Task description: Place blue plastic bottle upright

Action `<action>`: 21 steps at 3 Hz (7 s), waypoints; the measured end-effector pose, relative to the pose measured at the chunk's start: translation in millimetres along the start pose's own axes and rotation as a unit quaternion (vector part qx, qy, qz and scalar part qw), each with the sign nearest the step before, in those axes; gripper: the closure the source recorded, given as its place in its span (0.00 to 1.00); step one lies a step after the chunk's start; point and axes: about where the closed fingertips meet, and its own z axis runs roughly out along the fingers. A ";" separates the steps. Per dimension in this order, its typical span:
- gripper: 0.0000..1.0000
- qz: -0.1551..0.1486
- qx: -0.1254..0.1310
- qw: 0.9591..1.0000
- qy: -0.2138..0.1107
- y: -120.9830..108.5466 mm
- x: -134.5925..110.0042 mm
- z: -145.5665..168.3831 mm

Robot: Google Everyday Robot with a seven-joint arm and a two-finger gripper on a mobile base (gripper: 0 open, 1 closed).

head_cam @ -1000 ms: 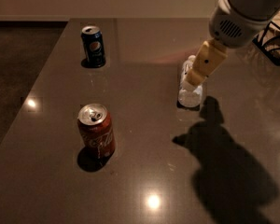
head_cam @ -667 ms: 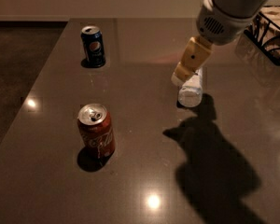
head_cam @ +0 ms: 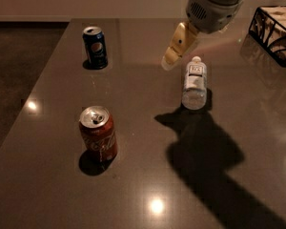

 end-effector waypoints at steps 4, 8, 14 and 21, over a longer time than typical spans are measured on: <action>0.00 0.260 0.016 0.965 0.035 -23.1 -25.1 22.9; 0.00 0.482 0.021 0.870 0.106 -36.1 15.2 70.6; 0.65 0.446 0.002 0.881 0.156 -42.3 18.5 117.9; 1.00 0.148 -0.102 0.938 -0.295 -50.5 -65.4 27.2</action>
Offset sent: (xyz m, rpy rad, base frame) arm 0.0266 0.0011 -0.0112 0.0842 0.0649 -0.3334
